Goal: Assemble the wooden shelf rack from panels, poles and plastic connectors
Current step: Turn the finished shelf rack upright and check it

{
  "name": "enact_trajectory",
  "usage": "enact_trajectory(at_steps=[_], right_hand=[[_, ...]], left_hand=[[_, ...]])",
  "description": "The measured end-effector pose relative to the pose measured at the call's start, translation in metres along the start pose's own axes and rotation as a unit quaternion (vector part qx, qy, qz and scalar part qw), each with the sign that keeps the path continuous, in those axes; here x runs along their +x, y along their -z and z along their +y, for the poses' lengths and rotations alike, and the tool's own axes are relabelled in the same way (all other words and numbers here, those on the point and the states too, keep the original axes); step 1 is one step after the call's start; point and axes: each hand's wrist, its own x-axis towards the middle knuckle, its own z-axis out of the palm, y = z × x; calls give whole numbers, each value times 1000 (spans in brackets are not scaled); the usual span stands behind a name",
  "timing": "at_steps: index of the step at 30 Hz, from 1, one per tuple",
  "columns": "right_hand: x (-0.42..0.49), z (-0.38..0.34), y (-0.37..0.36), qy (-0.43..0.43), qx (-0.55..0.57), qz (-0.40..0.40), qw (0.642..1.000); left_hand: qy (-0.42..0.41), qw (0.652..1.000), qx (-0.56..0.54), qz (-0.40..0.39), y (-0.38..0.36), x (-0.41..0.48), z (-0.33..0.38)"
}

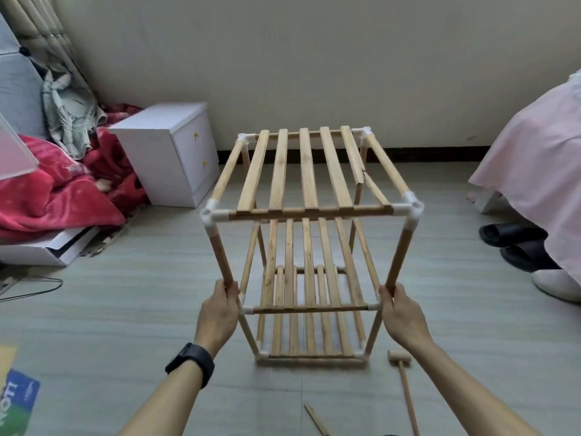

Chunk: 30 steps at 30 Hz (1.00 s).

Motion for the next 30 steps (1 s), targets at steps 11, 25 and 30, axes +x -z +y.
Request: enact_trajectory(at_steps=[11, 25, 30], right_hand=[[90, -115, 36, 31, 119, 100, 987], [185, -73, -39, -100, 80, 27, 991], [190, -66, -40, -113, 106, 12, 988]], left_hand=[[23, 981, -138, 135, 40, 105, 105], [127, 976, -169, -50, -10, 172, 47], [122, 975, -175, -62, -18, 166, 35]])
